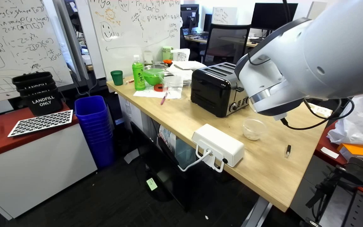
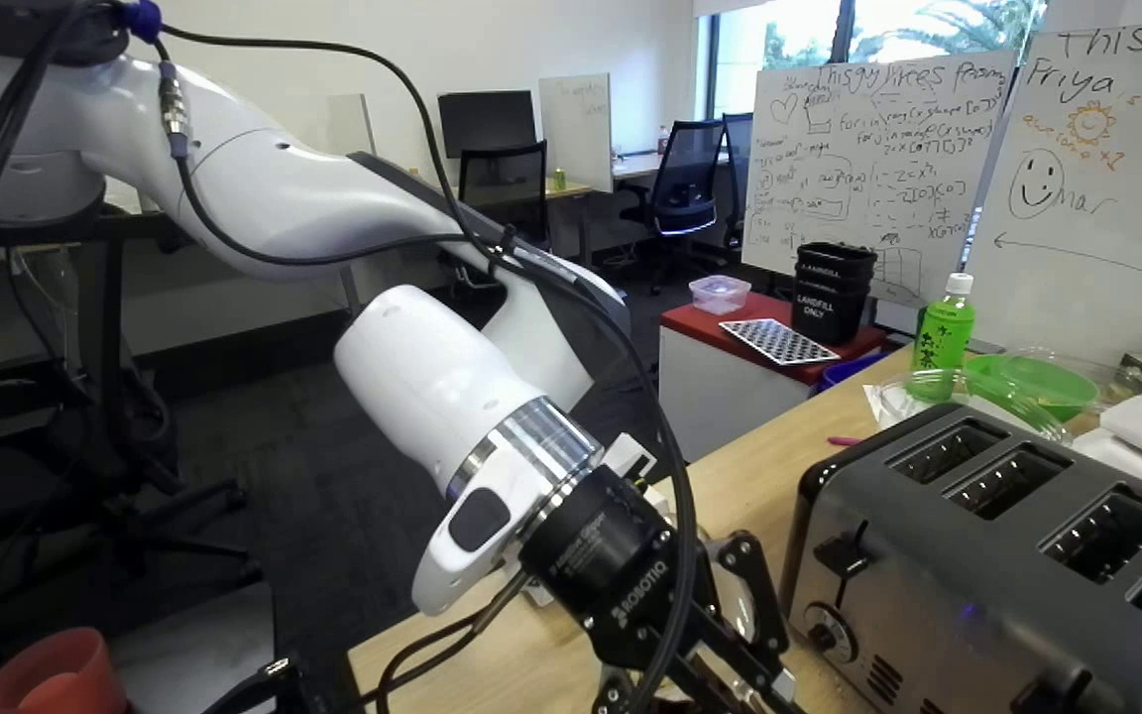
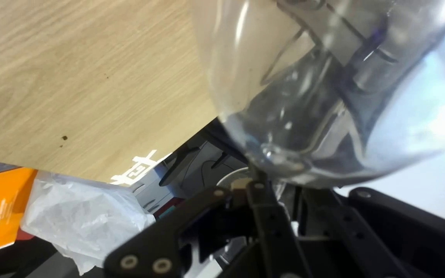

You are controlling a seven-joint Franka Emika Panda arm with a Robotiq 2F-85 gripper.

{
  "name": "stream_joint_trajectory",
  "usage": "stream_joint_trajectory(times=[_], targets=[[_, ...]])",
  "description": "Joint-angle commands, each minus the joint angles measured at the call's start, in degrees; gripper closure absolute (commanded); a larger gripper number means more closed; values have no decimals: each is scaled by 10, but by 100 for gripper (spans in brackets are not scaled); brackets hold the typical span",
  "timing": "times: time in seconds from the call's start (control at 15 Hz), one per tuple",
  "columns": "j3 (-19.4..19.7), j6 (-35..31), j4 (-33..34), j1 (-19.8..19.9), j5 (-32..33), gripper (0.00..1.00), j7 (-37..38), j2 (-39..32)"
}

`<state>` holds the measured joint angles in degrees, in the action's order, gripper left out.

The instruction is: Pour the contents in the wine glass into the bowl.

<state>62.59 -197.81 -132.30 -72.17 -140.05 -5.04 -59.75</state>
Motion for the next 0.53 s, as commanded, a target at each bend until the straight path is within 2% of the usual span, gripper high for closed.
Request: stream_joint_trajectory(times=[0.0, 0.2, 0.27, 0.33, 0.4, 0.47], targets=[[-4, -1, 1, 25, -16, 96, -15, 63], [1, -3, 3, 20, -10, 96, 3, 87], [-17, -2, -11, 25, 59, 96, 80, 115], [-18, -2, -13, 26, 72, 96, 96, 124], [-4, 8, -7, 19, 34, 96, 64, 120], [-6, 8, -11, 21, 40, 96, 78, 128]])
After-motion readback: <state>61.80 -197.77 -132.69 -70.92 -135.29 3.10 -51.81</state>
